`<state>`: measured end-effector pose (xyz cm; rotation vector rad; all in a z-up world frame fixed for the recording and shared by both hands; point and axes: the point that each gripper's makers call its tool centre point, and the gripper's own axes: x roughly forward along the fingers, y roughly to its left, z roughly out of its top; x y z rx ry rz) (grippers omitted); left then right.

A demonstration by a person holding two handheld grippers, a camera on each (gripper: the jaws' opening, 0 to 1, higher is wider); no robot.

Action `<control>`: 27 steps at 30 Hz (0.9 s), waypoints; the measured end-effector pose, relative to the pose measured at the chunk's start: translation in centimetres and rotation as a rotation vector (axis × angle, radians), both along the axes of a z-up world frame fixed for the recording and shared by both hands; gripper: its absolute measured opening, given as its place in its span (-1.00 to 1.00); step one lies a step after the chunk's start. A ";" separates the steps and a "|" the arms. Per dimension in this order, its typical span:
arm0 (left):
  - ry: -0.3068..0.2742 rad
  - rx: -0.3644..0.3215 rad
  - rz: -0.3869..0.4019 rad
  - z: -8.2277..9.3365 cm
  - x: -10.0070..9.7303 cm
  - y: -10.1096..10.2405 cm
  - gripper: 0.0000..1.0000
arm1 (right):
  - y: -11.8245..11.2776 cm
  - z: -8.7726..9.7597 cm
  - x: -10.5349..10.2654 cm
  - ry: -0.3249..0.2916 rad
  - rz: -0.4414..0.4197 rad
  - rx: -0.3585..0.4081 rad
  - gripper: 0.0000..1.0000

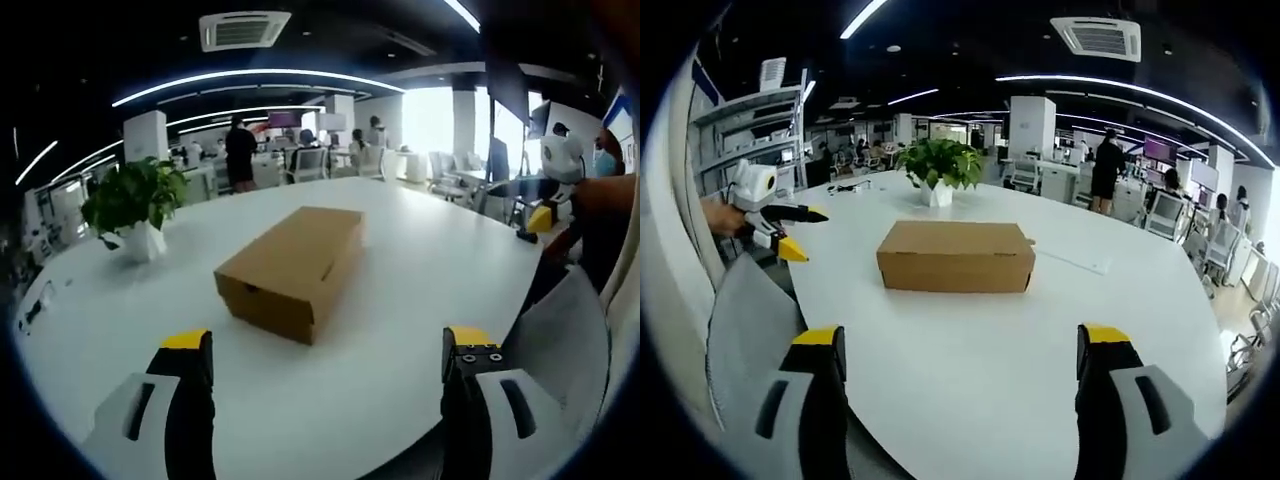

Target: Operate the shoe box by opening the lid, removing the specified soft item, and placing it in the target area until the item is outside and the box remains undamaged.

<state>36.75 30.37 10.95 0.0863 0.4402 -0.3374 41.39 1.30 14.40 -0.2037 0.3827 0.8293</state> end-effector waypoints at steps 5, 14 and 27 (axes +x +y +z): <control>0.007 0.004 0.020 0.1 0.4 0.1 0.93 | 0.8 0.6 1.0 -0.012 0.031 -0.007 0.81; 0.014 0.005 0.069 0.2 0.9 0.3 0.92 | 2.2 1.0 2.7 -0.026 0.086 -0.020 0.80; 0.013 0.025 0.102 0.2 1.8 0.8 0.90 | 4.6 0.4 4.8 -0.040 0.192 -0.055 0.77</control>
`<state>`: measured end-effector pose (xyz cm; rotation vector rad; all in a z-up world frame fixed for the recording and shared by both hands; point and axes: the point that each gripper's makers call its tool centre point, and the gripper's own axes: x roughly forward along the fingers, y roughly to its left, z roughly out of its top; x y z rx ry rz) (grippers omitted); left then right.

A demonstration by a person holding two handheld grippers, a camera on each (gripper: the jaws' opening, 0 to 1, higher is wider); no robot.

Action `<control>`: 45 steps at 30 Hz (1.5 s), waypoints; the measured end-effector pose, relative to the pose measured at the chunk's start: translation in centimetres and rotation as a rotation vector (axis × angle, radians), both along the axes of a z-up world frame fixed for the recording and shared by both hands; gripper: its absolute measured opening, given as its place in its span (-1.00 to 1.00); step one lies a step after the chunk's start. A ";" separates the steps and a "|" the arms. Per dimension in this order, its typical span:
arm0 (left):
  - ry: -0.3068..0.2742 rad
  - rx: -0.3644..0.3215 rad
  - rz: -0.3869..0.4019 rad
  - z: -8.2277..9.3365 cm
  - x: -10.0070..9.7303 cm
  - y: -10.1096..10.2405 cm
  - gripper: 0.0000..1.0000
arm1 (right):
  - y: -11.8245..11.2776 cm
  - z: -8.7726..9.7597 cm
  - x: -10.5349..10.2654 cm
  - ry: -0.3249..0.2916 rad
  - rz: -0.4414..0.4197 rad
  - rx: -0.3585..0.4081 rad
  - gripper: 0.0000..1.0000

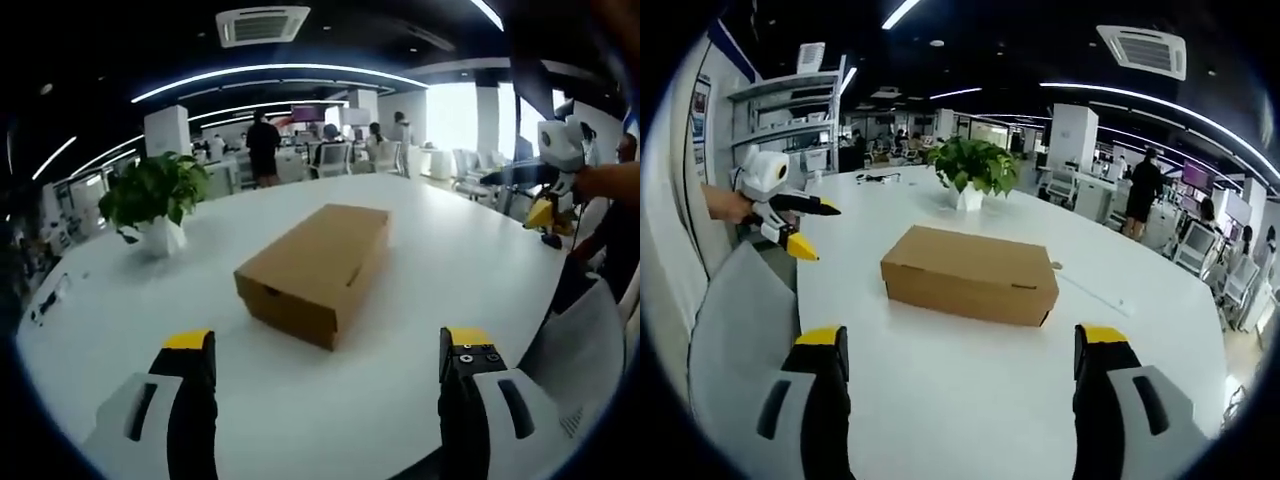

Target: Operate the shoe box by opening the lid, removing the specified soft item, and placing it in the target area until the item is outside and the box remains undamaged.

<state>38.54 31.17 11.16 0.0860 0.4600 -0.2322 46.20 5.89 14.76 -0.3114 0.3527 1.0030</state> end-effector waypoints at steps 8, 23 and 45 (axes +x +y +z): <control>-0.001 0.016 0.030 -0.2 0.9 0.2 0.90 | 0.7 -0.8 1.9 -0.005 0.051 -0.035 0.75; -0.014 0.025 0.036 -0.3 2.1 -1.4 0.90 | 0.3 -2.1 6.4 -0.016 0.116 -0.086 0.72; -0.003 0.013 0.125 -1.7 4.1 -1.2 0.83 | 1.2 -3.9 12.0 -0.018 0.169 -0.104 0.46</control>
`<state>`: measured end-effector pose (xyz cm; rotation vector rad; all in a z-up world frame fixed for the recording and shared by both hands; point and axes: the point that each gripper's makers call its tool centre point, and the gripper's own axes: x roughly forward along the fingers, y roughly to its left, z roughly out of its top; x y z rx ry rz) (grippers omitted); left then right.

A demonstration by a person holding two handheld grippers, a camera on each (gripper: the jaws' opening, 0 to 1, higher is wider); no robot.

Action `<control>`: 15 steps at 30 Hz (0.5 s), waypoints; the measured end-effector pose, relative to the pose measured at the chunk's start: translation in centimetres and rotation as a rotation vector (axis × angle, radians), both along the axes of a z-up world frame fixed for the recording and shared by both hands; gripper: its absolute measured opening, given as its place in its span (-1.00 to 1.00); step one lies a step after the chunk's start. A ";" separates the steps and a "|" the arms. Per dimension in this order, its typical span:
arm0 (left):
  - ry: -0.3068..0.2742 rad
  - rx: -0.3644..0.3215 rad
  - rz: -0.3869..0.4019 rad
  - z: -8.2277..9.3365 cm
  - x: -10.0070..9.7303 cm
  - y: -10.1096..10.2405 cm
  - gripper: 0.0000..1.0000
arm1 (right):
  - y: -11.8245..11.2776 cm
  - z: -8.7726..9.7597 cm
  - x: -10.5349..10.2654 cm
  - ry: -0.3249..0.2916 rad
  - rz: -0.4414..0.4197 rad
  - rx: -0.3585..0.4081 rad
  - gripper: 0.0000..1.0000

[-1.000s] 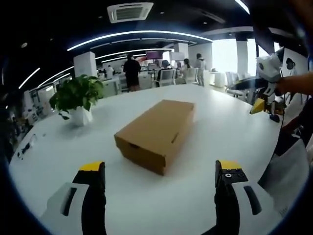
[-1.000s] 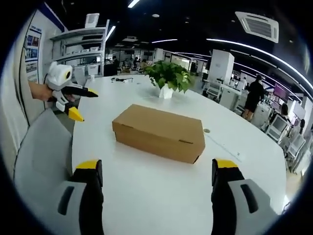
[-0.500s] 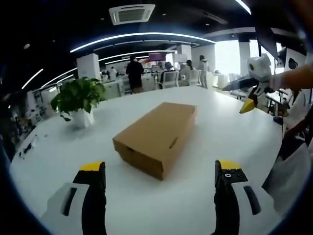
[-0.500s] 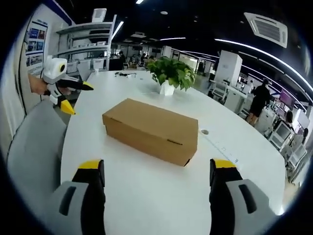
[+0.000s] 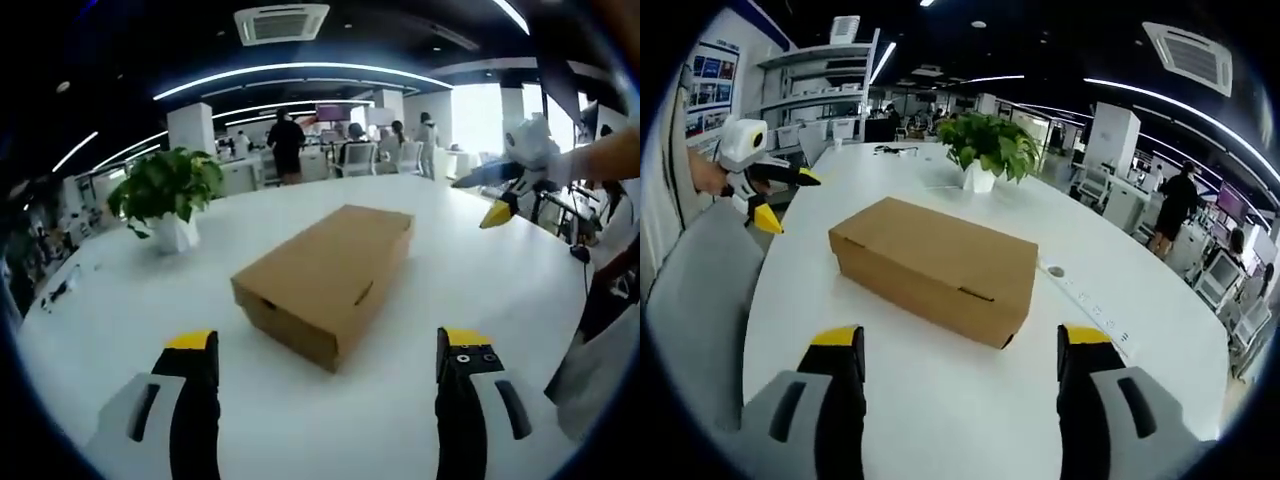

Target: Operate the shoe box by opening the lid, removing the specified soft item, and placing it in the target area until the item is outside and the box remains undamaged.

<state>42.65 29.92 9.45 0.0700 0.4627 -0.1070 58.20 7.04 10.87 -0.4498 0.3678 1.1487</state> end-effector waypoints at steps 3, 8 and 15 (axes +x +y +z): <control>0.003 -0.005 0.011 -0.3 0.3 0.0 0.79 | 0.4 -0.2 0.5 0.003 0.001 0.003 0.43; -0.001 0.010 0.017 -0.9 1.1 0.1 0.71 | 0.7 -1.0 1.6 0.015 -0.002 0.005 0.37; 0.004 0.016 0.025 -1.7 2.0 0.4 0.61 | 1.6 -2.0 3.0 0.039 -0.012 0.006 0.32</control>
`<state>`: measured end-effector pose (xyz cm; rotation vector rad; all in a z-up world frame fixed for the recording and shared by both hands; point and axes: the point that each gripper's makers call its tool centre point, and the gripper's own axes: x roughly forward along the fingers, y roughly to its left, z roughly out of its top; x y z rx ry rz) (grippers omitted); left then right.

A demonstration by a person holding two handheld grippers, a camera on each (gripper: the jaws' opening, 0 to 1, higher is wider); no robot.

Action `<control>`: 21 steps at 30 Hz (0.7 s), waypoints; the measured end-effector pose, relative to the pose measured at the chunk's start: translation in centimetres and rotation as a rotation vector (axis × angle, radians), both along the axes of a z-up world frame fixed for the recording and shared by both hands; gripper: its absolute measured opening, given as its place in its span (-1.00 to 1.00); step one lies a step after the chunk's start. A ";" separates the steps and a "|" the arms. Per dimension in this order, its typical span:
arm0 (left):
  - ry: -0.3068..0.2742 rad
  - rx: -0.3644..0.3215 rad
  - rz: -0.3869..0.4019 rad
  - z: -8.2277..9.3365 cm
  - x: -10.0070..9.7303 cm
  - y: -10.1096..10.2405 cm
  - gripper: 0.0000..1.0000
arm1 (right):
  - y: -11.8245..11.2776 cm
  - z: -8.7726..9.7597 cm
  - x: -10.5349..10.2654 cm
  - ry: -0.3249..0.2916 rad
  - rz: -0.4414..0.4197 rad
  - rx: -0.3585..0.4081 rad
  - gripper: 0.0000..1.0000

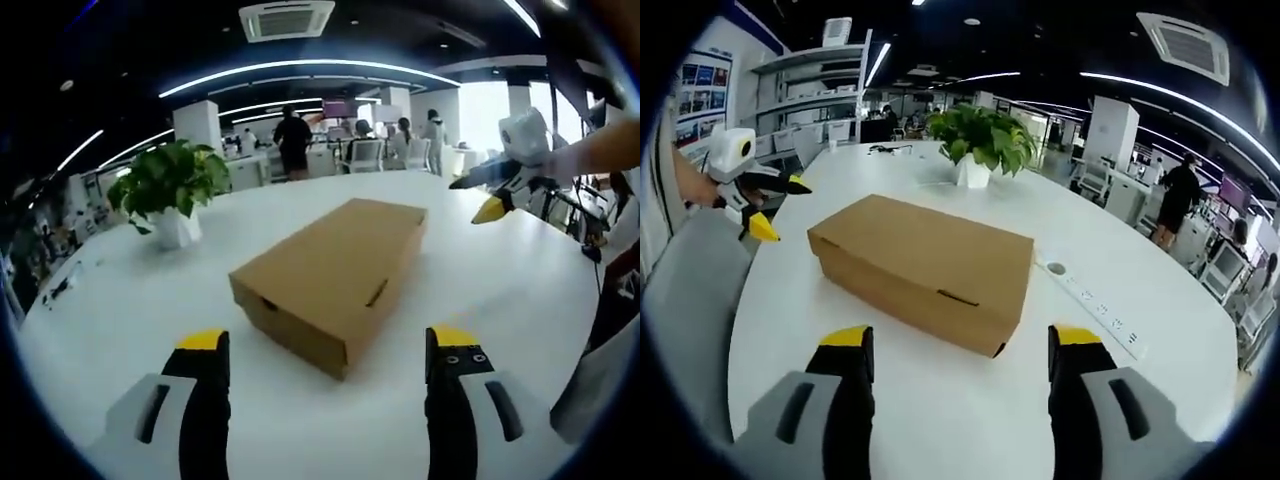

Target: Operate the shoe box by opening the lid, removing the specified soft item, and placing it in the target area until the item is outside and the box remains undamaged.

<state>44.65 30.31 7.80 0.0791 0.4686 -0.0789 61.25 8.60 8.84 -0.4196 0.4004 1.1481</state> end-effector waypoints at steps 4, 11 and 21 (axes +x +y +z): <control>0.006 -0.004 0.005 -0.5 0.4 0.0 0.59 | 0.5 -0.6 0.7 0.004 0.005 -0.010 0.32; -0.007 -0.002 0.017 -1.0 1.3 -0.2 0.57 | 1.1 -2.0 1.8 0.020 0.012 -0.039 0.30; 0.004 -0.017 0.017 -2.3 2.5 -0.6 0.47 | 2.6 -3.0 3.1 0.031 0.025 -0.049 0.26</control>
